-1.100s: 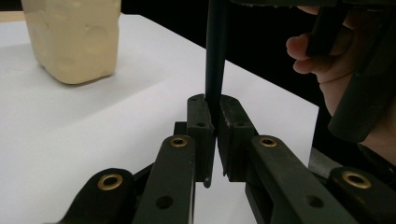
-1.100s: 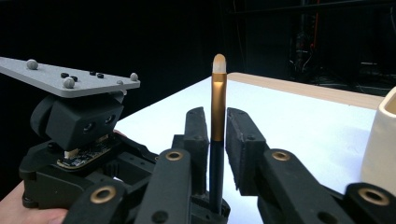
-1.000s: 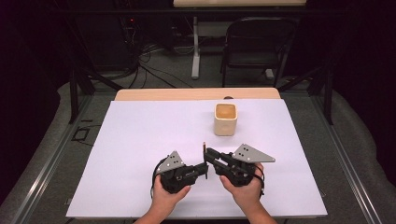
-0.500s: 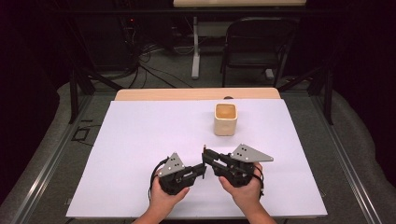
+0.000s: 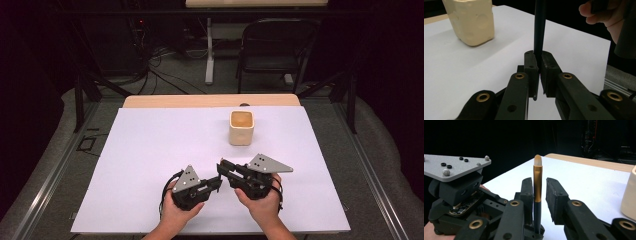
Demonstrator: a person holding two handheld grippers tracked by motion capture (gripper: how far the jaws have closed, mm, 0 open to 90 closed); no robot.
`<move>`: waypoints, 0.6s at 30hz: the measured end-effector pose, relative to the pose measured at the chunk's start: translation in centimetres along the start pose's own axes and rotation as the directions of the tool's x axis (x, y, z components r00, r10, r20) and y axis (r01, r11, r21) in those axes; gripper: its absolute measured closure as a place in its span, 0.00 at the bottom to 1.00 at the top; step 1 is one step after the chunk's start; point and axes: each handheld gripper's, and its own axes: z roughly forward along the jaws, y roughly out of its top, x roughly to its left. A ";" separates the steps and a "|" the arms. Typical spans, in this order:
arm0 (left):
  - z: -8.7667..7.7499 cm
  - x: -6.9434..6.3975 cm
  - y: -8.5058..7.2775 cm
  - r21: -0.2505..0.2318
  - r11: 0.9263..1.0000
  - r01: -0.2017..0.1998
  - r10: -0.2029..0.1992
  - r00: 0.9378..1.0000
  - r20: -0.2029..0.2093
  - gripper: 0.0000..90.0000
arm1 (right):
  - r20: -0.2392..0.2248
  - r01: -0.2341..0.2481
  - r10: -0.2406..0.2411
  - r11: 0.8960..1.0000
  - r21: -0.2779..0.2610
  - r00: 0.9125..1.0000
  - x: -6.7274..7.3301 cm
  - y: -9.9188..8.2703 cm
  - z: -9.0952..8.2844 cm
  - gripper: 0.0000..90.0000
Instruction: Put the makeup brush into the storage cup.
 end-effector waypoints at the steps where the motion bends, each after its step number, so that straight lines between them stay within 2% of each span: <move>1: 0.0 0.0 0.0 0.001 1.000 0.002 -0.002 1.000 0.000 0.94 | 0.000 0.000 0.000 1.000 -0.001 1.000 0.0 0.0 0.0 0.84; 18: 0.1 -0.2 0.0 0.004 1.000 -0.009 0.009 1.000 0.005 0.94 | 0.011 0.011 -0.011 1.000 -0.002 1.000 0.1 0.1 -0.1 0.92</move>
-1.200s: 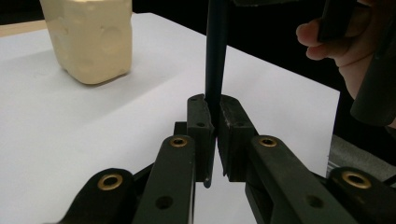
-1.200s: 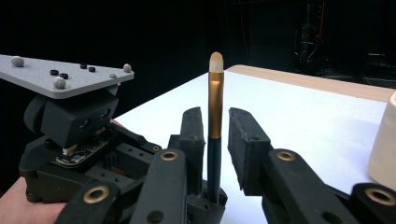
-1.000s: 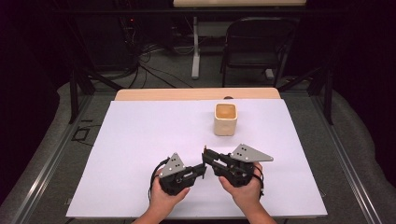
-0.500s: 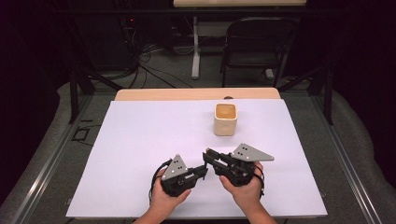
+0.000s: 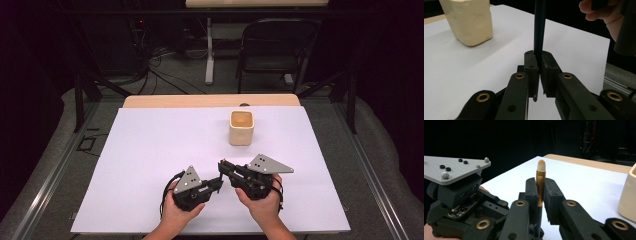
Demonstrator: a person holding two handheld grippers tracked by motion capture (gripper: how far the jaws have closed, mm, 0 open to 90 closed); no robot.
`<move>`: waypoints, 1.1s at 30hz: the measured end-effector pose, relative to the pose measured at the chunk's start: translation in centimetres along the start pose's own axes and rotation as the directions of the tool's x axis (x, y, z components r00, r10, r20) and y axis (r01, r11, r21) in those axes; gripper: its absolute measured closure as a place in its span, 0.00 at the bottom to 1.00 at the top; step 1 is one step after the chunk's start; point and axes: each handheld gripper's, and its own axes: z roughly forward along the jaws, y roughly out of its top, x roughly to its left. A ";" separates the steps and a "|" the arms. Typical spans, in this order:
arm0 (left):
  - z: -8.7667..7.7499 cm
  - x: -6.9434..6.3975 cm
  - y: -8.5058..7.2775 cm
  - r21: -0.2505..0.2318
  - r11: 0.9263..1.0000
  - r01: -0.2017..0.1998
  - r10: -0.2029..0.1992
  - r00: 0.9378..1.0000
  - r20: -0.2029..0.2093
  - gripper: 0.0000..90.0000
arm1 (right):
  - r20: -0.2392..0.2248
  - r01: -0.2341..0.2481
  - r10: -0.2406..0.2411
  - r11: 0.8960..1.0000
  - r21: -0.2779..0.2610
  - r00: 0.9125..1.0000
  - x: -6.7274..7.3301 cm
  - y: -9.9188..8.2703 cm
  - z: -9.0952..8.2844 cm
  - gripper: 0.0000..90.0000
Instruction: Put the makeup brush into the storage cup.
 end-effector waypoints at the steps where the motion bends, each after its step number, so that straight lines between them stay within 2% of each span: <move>1: 0.0 0.0 0.0 -0.001 1.000 0.000 0.000 1.000 0.000 0.94 | 0.000 0.003 -0.003 1.000 -0.003 1.000 0.0 0.0 0.0 0.92; 26: 0.0 0.0 0.0 -0.004 1.000 0.001 -0.001 1.000 -0.002 0.94 | -0.005 0.006 -0.006 1.000 -0.003 1.000 0.1 0.0 0.0 0.93; 33: 0.0 0.2 -0.1 -0.012 1.000 0.021 -0.021 1.000 0.005 0.90 | -0.004 0.004 -0.004 1.000 -0.004 1.000 0.1 0.0 -0.1 0.93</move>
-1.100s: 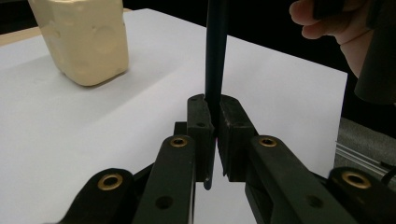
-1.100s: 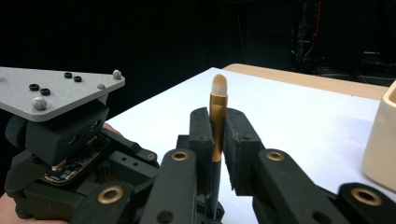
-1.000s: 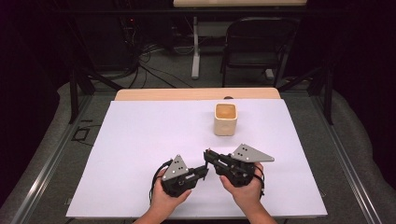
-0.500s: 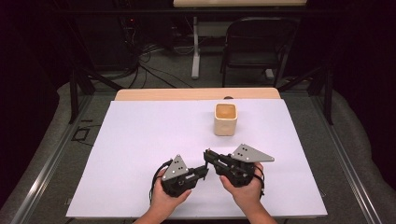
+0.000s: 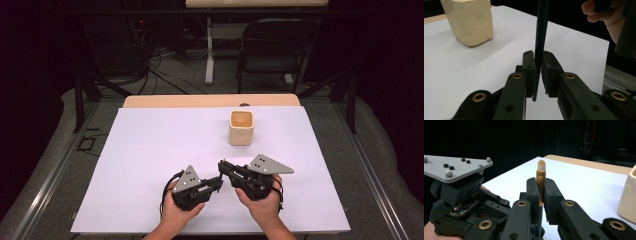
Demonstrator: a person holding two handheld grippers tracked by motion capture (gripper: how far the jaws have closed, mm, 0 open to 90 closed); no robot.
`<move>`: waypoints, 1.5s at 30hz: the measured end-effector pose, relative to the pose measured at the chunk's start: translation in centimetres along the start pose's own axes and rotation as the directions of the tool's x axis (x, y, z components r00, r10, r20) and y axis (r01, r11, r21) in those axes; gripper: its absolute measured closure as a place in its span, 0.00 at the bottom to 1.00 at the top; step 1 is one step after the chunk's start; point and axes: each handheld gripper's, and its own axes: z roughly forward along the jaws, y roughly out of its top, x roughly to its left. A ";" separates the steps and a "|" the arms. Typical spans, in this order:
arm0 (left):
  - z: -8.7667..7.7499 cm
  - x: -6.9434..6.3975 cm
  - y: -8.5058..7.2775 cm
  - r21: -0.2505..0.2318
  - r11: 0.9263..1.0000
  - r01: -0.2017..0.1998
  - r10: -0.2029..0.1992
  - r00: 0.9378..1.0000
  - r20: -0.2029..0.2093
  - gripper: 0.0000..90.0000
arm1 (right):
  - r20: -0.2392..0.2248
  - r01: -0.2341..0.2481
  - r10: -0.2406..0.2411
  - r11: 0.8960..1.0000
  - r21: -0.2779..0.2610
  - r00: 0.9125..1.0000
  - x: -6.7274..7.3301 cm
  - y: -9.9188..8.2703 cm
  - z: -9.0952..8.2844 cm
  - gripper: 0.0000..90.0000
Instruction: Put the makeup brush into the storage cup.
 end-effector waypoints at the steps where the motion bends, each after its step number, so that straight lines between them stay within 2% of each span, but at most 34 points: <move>1: 0.0 0.1 0.0 -0.002 1.000 0.002 -0.002 1.000 0.001 0.88 | 0.000 -0.001 0.001 1.000 0.000 1.000 0.0 0.0 0.0 0.93; 3: 0.0 0.1 0.0 -0.004 1.000 0.013 -0.013 1.000 -0.004 0.83 | 0.003 0.000 0.000 1.000 -0.001 1.000 -0.1 0.0 0.0 0.93; 4: -0.1 0.2 -0.1 -0.006 1.000 0.018 -0.018 1.000 0.008 0.81 | 0.004 0.002 -0.002 1.000 -0.004 1.000 -0.1 0.0 0.0 0.93; 6: -0.1 0.3 -0.1 -0.009 1.000 0.021 -0.021 1.000 0.013 0.77 | 0.011 0.004 -0.004 1.000 -0.008 1.000 -0.2 0.0 -0.1 0.93; 7: -0.1 0.3 -0.1 -0.010 1.000 0.023 -0.022 1.000 0.002 0.75 | 0.013 0.001 -0.001 1.000 -0.010 1.000 -0.2 0.0 -0.2 0.93; 12: -0.2 0.4 -0.2 -0.014 1.000 0.024 -0.024 1.000 0.016 0.68 | 0.029 0.000 0.001 1.000 -0.008 1.000 -0.6 -0.1 -0.3 0.93; 13: -0.2 0.4 -0.2 -0.013 1.000 0.029 -0.029 1.000 0.005 0.66 | 0.034 -0.003 0.003 1.000 -0.009 0.999 -0.7 -0.1 -0.4 0.93; 14: -0.3 0.5 -0.2 -0.013 0.999 0.031 -0.031 0.999 0.015 0.65 | 0.037 -0.001 0.001 1.000 -0.010 0.999 -0.7 -0.1 -0.4 0.93; 20: -0.6 1.0 -0.4 -0.011 0.999 0.033 -0.033 0.999 0.001 0.59 | 0.062 0.000 0.002 1.000 -0.026 0.998 -1.1 -0.1 -0.7 0.93; 25: -1.2 1.8 -0.6 -0.008 0.999 0.053 -0.053 0.998 -0.028 0.54 | 0.080 0.005 -0.002 0.999 -0.032 0.997 -1.6 -0.1 -1.0 0.93; 26: -1.3 1.9 -0.7 -0.009 0.998 0.059 -0.060 0.997 -0.045 0.54 | 0.083 0.003 -0.001 1.000 -0.030 0.997 -1.7 -0.1 -1.0 0.93; 29: -1.7 2.4 -0.8 -0.006 0.998 0.066 -0.066 0.997 -0.043 0.52 | 0.091 -0.002 0.005 1.000 -0.030 0.996 -1.8 -0.1 -1.2 0.93; 31: -1.9 2.7 -1.0 -0.006 0.997 0.075 -0.075 0.995 -0.070 0.51 | 0.098 -0.001 0.005 0.999 -0.033 0.995 -2.0 -0.1 -1.2 0.93; 32: -2.0 2.8 -1.0 -0.005 0.997 0.077 -0.078 0.995 -0.066 0.50 | 0.099 -0.002 0.005 0.999 -0.032 0.995 -2.0 -0.1 -1.3 0.93; 33: -2.1 2.9 -1.0 -0.002 0.997 0.079 -0.079 0.993 -0.086 0.50 | 0.100 -0.002 0.005 0.999 -0.034 0.995 -2.1 -0.1 -1.3 0.93; 35: -2.1 3.1 -1.1 0.003 0.997 0.082 -0.081 0.992 -0.092 0.48 | 0.103 -0.001 0.004 0.999 -0.035 0.995 -2.2 -0.1 -1.4 0.93; 40: -2.3 3.4 -1.0 0.003 0.998 0.064 -0.063 0.987 -0.147 0.44 | 0.110 -0.005 0.009 0.999 -0.039 0.994 -2.6 -0.1 -1.7 0.93; 43: -2.5 3.7 -1.0 0.002 0.998 0.063 -0.061 0.985 -0.164 0.44 | 0.117 -0.007 0.012 0.999 -0.042 0.993 -2.8 0.0 -1.9 0.93; 45: -2.5 3.9 -1.0 0.007 0.998 0.066 -0.064 0.985 -0.157 0.44 | 0.120 -0.008 0.014 0.999 -0.051 0.993 -2.9 0.1 -2.0 0.93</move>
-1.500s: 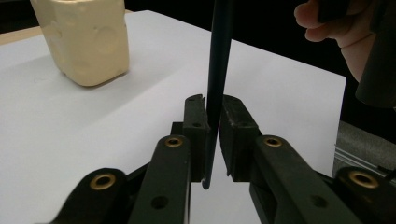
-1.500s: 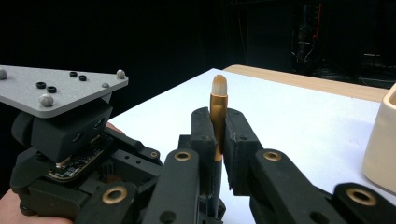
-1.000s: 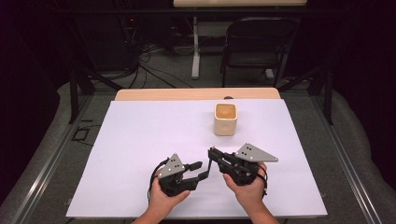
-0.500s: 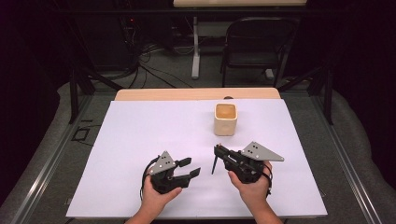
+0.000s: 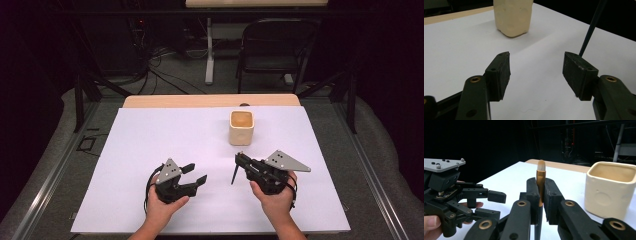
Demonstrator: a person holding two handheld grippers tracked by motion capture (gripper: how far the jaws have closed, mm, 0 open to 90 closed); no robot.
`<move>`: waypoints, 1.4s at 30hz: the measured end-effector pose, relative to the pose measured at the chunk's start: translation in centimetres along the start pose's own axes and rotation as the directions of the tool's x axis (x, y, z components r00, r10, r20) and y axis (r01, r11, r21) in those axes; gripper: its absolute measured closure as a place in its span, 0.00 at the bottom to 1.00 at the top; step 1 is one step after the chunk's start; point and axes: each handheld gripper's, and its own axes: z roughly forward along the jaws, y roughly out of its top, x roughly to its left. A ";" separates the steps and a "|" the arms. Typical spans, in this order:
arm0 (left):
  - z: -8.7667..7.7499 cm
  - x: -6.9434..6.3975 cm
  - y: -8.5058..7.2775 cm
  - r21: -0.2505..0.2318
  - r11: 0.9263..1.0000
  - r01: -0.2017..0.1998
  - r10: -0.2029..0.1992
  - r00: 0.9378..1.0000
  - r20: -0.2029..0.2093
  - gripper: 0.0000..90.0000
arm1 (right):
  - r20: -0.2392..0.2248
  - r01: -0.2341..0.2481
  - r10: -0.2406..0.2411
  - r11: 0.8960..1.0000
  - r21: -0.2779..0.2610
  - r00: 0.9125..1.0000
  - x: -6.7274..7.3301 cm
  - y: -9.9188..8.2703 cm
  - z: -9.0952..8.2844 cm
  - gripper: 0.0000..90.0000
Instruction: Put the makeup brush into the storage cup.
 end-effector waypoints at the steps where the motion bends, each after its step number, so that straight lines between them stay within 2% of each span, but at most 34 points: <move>1: 0.0 0.1 0.0 0.008 1.000 -0.005 0.005 1.000 -0.005 0.43 | 0.004 0.001 -0.001 1.000 0.003 1.000 -0.1 0.1 -0.1 0.93; 5: 0.1 0.5 -0.1 0.034 0.999 -0.007 0.008 1.000 -0.021 0.42 | 0.010 -0.004 0.004 1.000 -0.002 1.000 -0.3 0.2 -0.3 0.93; 10: 0.2 0.9 -0.2 0.049 0.999 0.009 -0.008 0.999 -0.035 0.42 | 0.029 0.005 -0.004 1.000 -0.010 1.000 -0.7 0.4 -0.6 0.93; 17: 0.0 1.2 -0.4 0.024 0.999 0.032 -0.031 0.999 -0.036 0.39 | 0.052 -0.001 0.002 1.000 -0.012 0.999 -1.3 0.3 -1.0 0.93; 23: -0.2 1.5 -0.3 0.032 0.998 0.050 -0.049 0.998 -0.043 0.36 | 0.071 0.016 -0.015 1.000 -0.020 0.997 -1.4 0.3 -1.3 0.93; 26: -0.2 1.7 -0.3 0.036 0.997 0.068 -0.066 0.996 -0.064 0.33 | 0.077 0.014 -0.012 1.000 -0.020 0.997 -1.5 0.4 -1.4 0.93; 30: -0.2 1.9 -0.4 0.034 0.996 0.081 -0.079 0.995 -0.064 0.32 | 0.085 0.012 -0.010 1.000 -0.026 0.996 -1.9 0.4 -1.6 0.93; 42: -0.3 2.1 -0.4 0.034 0.996 0.083 -0.081 0.994 -0.067 0.32 | 0.108 0.005 -0.001 0.999 -0.036 0.994 -2.6 0.6 -2.1 0.93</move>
